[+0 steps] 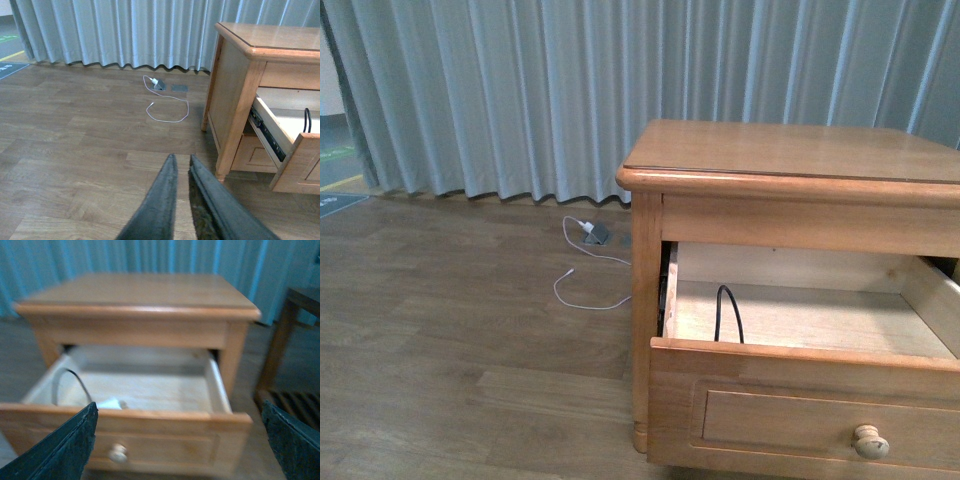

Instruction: Put charger into drawer

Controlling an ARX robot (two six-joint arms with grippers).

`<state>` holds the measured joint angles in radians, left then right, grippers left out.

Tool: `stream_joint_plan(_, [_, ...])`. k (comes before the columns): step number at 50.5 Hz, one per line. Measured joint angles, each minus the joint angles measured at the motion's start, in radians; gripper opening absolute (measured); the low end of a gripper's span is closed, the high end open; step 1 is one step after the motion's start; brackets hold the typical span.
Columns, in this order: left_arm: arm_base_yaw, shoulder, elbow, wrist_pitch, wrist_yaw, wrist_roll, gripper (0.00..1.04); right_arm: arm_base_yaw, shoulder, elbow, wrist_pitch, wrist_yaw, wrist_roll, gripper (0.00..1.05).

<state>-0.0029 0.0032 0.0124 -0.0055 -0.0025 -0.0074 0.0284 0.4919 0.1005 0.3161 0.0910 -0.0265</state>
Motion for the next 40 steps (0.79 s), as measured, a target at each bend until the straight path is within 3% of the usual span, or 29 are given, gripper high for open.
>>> stream_joint_plan(2, [0.0,0.0,0.0,0.0,0.0,0.0,0.2,0.019,0.018,0.03,-0.1,0.094,-0.023,0.97])
stream_joint_plan(5, [0.0,0.0,0.0,0.0,0.0,0.0,0.29,0.024,0.058,0.055,-0.172,0.123,-0.03,0.97])
stream_joint_plan(10, [0.0,0.0,0.0,0.0,0.0,0.0,0.47,0.004,0.201,0.084,-0.184,0.047,-0.034,0.97])
stream_joint_plan(17, [0.0,0.0,0.0,0.0,0.0,0.0,0.7,-0.047,0.462,0.14,-0.09,-0.031,-0.043,0.97])
stream_joint_plan(26, [0.0,0.0,0.0,0.0,0.0,0.0,1.0,-0.059,0.789,0.229,0.039,-0.056,-0.039,0.97])
stream_joint_plan(40, [0.0,0.0,0.0,0.0,0.0,0.001,0.99,0.023,1.112,0.388,0.166,-0.047,0.035,0.97])
